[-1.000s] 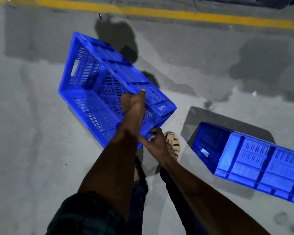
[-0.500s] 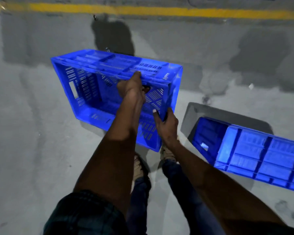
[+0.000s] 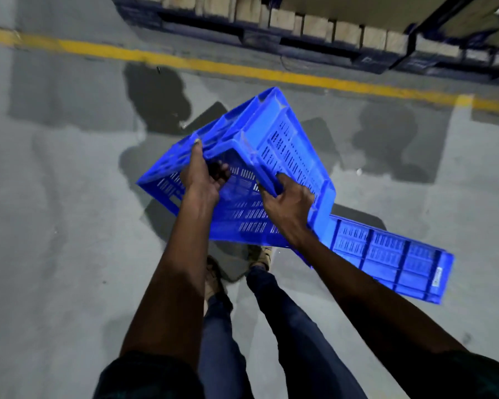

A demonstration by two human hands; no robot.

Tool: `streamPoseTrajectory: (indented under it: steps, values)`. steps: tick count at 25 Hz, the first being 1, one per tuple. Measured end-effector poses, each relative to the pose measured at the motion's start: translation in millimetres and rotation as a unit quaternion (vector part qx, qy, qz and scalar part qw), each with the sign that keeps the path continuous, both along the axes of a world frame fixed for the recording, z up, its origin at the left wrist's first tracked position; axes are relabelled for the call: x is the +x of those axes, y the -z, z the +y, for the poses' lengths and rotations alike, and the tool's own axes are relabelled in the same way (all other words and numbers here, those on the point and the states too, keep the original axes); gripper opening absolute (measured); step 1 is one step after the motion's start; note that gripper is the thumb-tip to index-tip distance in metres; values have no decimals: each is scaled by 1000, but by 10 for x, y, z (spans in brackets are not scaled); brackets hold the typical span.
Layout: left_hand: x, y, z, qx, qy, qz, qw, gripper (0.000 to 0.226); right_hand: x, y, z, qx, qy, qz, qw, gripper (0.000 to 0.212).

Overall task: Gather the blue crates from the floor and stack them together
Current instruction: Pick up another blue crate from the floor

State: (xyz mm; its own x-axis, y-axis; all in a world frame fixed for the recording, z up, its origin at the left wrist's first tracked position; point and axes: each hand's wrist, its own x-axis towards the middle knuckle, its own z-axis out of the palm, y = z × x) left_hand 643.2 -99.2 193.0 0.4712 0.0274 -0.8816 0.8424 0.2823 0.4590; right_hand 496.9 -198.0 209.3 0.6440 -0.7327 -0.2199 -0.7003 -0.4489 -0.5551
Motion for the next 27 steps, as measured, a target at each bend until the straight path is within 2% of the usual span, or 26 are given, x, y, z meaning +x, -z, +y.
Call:
streamPoseTrajectory:
  steps: [2,5,9,11,14,17,19,21,23,27]
  values:
    - [-202,-336,168,43,75,-54,995,52,-111,-466,-31,-3,11,-4,1000,39]
    - [-494,-792,641,146,143,-155,967,53,-365,-1259,-25,9,48,-14,999,40]
    - [-753,-1311,1464,308,231,-282,879,37,-831,-2245,-26,27,93,-84,992,46]
    - [-836,-1505,1871,366,223,-303,851,30,-1076,-2562,3,70,95,-117,986,48]
    - [-929,-1777,2316,413,181,-338,826,53,-1279,-2919,126,116,88,-169,975,56]
    - [-1132,-2056,2562,443,67,-278,850,75,-1380,-3179,325,181,79,-211,957,62]
    - [-1274,-2136,2761,443,-11,-214,871,80,-1420,-3294,461,211,49,-242,946,54]
    - [-1353,-2121,2984,408,-1,-168,897,64,-1471,-3436,577,223,31,-265,937,34]
    - [-1410,-2098,3191,352,46,-167,920,48,-1517,-3525,655,240,28,-283,928,30]
    - [-1519,-2249,3413,346,43,-201,916,34,-1487,-3619,762,249,42,-298,921,33]
